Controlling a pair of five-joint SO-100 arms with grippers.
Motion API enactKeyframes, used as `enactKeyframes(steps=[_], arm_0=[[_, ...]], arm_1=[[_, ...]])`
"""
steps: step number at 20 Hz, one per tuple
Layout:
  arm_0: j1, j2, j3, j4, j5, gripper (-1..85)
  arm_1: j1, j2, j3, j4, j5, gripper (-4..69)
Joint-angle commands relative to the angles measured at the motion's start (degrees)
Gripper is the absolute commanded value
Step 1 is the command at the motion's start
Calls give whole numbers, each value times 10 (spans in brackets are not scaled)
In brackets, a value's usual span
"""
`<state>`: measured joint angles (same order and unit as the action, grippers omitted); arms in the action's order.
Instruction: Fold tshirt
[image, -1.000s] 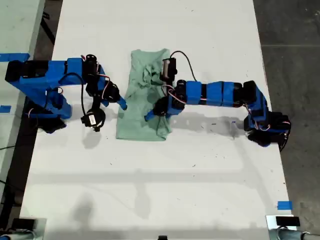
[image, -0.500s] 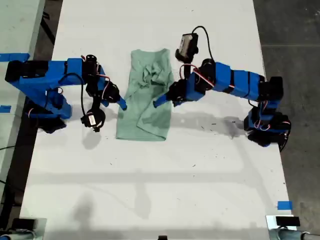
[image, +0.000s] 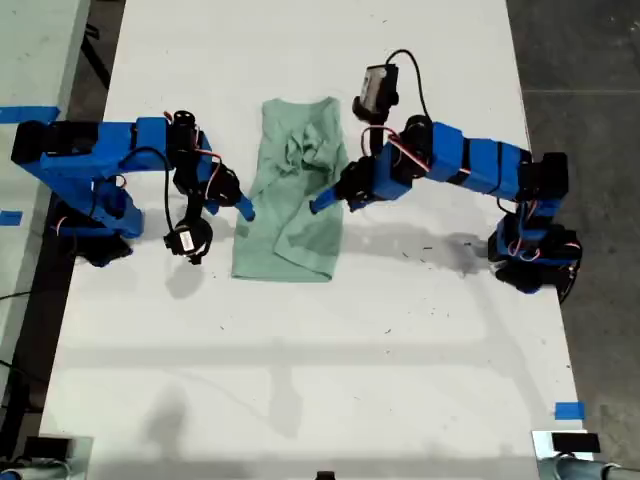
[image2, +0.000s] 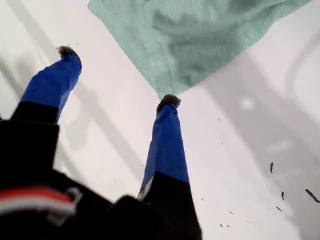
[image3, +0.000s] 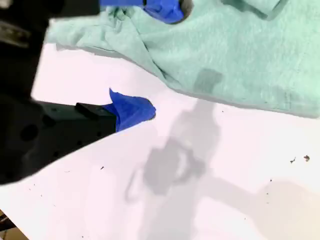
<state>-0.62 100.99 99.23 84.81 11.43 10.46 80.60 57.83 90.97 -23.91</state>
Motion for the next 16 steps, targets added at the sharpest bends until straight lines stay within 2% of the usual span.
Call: enactKeyframes(steps=[1,3,8,10,11,13,14,16], arm_0=[[-6,-14,15,-33,-2,235],[-16,-33,54,-78,0,236],[-25,-97,149,-243,0,234],[-25,-142,146,-274,0,231],[-25,-161,144,-287,-4,190],[-22,-178,142,-312,-3,26],[-19,-183,143,-323,-4,0],[-19,-189,142,-323,-18,0]], arm_1=[[4,47,-4,0,-11,290],[3,47,-4,0,-11,289],[-4,52,5,0,-9,289],[-4,54,8,0,-9,289],[-4,54,8,0,-9,289],[-4,54,11,0,-8,289],[-4,54,12,0,-8,289],[-4,54,16,-1,-7,289]])
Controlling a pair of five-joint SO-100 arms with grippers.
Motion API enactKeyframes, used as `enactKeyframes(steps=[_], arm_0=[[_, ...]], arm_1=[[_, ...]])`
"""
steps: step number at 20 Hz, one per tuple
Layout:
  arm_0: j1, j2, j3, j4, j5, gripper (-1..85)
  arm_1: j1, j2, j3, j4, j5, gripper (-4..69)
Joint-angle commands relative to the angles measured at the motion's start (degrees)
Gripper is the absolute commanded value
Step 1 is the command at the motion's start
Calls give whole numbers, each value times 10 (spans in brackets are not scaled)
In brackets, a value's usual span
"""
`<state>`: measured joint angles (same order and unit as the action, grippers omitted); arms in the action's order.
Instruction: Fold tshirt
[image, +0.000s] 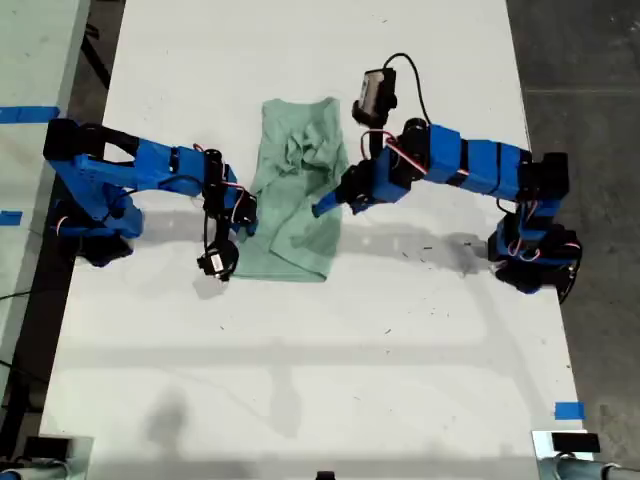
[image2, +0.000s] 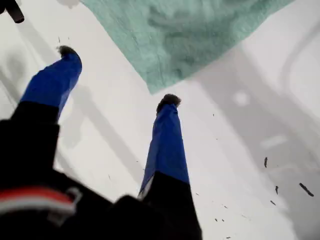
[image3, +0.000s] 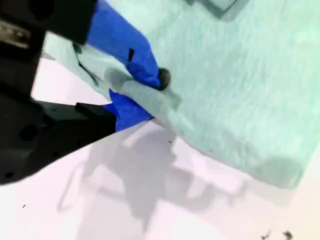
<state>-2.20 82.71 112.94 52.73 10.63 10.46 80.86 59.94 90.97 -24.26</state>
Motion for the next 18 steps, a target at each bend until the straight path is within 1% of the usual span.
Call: enactKeyframes(steps=[1,4,5,7,8,12,18], arm_0=[[-4,-8,4,-2,-11,0],[-7,-7,-2,10,-14,0],[-8,-3,-16,36,-18,0],[-6,33,-58,112,-25,0],[-6,57,-71,138,-24,0],[-4,68,-105,160,-9,0],[17,69,-243,228,4,0]], arm_1=[[-4,51,-4,-1,-4,289],[-4,51,2,-5,-4,289],[-4,50,4,-7,-4,289],[-4,50,5,-7,-2,288],[-3,50,6,-8,-2,288],[-3,49,7,-17,-4,287],[-5,51,13,-17,-1,287]])
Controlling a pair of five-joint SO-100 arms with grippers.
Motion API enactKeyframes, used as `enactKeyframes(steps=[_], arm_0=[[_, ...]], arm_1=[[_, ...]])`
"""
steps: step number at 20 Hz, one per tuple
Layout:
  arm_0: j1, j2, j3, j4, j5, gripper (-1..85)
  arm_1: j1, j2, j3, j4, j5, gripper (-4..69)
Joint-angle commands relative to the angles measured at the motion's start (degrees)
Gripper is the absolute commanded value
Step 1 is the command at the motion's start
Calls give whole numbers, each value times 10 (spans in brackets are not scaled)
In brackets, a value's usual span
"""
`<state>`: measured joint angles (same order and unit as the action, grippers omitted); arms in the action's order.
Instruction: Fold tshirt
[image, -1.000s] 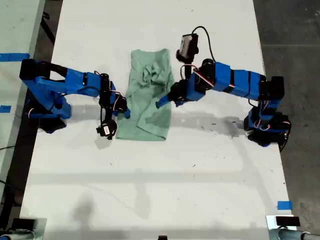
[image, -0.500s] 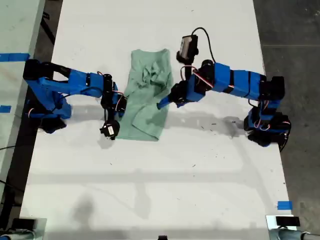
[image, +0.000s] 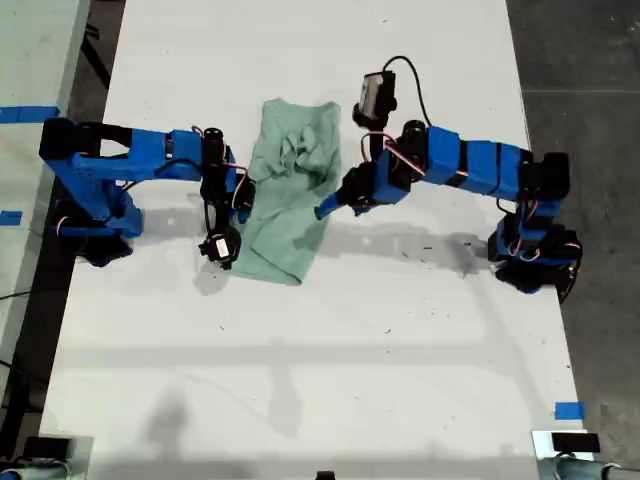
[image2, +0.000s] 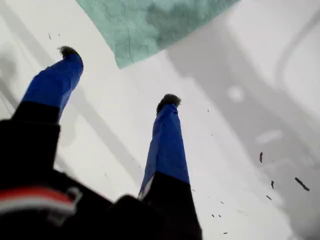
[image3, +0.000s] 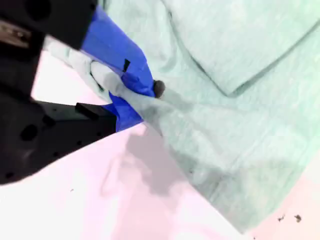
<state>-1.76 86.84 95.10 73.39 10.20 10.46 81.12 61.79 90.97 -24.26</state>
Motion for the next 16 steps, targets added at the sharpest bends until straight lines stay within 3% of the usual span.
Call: enactKeyframes(steps=[1,16], arm_0=[[13,29,-86,26,12,0],[10,-164,-149,-201,76,0]], arm_1=[[-5,48,-5,-17,-1,287],[-12,51,-4,-14,6,286]])
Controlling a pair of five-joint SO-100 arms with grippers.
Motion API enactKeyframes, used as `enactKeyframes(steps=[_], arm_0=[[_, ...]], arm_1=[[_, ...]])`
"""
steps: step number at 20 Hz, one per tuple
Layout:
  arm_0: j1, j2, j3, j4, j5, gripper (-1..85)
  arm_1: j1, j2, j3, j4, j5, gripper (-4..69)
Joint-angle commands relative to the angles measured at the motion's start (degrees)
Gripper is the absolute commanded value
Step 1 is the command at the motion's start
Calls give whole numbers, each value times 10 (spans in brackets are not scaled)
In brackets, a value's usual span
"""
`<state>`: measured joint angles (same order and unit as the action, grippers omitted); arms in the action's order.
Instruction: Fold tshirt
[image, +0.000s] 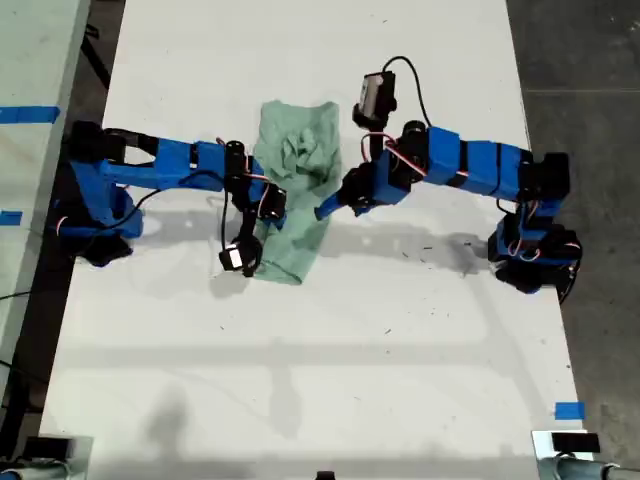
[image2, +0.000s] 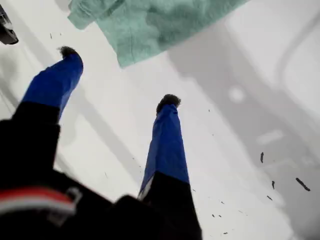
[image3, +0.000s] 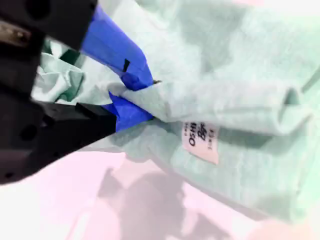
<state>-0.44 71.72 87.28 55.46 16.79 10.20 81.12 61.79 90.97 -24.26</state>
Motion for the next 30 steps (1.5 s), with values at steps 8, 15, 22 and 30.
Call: enactKeyframes(steps=[8,15,22,30], arm_0=[[0,-11,-120,59,8,255],[-5,214,-84,254,4,254],[51,335,-6,381,-79,259],[62,252,-37,338,-82,264]], arm_1=[[-11,52,2,-15,7,287],[-16,55,-2,-15,9,286],[-24,56,-7,-10,14,286],[-31,-9,-49,-35,6,287]])
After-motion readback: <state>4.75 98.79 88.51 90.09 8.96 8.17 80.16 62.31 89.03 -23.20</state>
